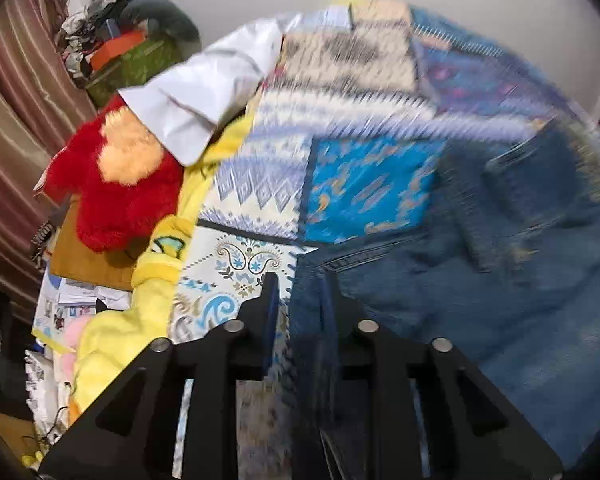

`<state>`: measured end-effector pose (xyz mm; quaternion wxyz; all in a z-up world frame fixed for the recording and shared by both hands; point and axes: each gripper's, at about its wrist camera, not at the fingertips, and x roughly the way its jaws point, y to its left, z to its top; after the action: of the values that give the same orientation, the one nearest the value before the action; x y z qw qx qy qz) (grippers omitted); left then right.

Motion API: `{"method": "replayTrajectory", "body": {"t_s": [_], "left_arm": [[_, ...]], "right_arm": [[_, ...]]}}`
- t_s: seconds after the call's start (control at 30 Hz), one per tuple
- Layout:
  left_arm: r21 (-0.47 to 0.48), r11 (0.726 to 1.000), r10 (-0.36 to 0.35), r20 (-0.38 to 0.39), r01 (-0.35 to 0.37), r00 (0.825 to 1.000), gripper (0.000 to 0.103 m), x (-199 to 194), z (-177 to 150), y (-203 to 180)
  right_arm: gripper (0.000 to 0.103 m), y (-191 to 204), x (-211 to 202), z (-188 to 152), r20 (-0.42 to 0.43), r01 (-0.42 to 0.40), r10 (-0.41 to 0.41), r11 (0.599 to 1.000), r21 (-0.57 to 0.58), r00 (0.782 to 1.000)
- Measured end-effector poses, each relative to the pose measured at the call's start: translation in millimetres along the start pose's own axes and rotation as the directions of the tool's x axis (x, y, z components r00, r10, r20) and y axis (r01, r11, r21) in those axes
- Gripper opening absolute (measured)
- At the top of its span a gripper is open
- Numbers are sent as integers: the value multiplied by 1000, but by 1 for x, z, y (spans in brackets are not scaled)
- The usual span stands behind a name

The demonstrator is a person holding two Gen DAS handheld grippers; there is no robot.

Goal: Fold large clothes

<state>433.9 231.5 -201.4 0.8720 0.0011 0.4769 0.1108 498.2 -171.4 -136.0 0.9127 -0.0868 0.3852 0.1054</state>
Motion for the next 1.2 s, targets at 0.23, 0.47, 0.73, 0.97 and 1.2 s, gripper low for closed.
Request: {"method": "replayTrajectory", "body": {"t_s": [0.23,0.47,0.73,0.97,1.2], "left_arm": [[23,998,-62,117,60,991,77,-100,-34,12],[67,997,-34,83,28,996,88,-141,-104,32],[20,997,-68,-71,70,995,88,-128,-189,48],[-11,989,-148,-196,149,969,88,-102,-246,37],[-37,966,-255,-292,255,922,88,-74,-272,11]], "right_arm": [[21,7,-86,-56,-63,-138,140,990,25,988],[21,24,-124,-148,-151,-181,194,978,100,969],[23,58,-118,-236,-257,-68,52,996,-53,965],[90,32,-140,-254,-201,33,-30,999,9,979],[90,19,-161,-256,-212,-211,267,943,256,940]]}}
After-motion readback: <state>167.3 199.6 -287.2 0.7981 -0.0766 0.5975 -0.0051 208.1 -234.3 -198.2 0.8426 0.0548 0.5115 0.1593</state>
